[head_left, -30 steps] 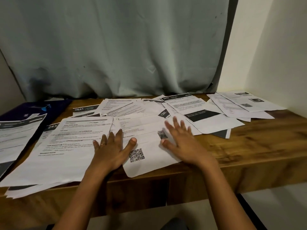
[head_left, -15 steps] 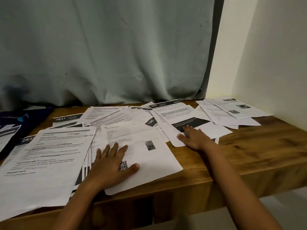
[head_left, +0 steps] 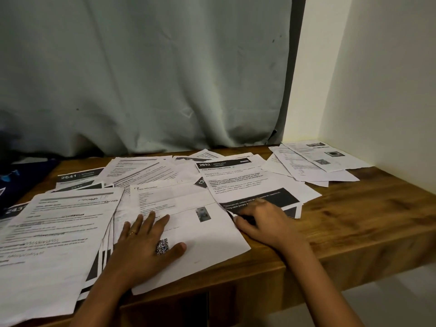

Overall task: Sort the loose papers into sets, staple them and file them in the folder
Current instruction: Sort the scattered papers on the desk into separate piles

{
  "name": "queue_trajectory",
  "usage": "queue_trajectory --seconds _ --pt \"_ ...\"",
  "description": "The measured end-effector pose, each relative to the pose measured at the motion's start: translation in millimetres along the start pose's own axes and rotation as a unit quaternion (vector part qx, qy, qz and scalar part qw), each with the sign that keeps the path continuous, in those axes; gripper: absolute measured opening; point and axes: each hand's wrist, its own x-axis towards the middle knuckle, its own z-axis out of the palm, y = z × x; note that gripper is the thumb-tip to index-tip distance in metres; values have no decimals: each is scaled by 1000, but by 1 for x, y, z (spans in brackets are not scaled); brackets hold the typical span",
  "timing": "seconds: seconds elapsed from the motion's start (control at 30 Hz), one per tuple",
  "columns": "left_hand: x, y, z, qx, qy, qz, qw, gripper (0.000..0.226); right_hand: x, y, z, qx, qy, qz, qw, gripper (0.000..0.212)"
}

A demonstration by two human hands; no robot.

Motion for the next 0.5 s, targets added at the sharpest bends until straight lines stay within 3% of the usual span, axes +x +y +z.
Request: queue_trajectory --seconds 0.23,0.3,0.4,0.5 --pt "-2 0 -1 -8 5 1 1000 131 -15 -14 -5 67 7 20 998 54" --pt "-3 0 -1 -6 7 1 1000 129 -15 -10 -3 44 77 50 995 53" --pt "-2 0 0 -4 10 0 1000 128 -15 5 -2 20 180 191 965 42" --pt "-2 0 0 -5 10 1 1000 129 -16 12 2 -8 109 338 935 57"
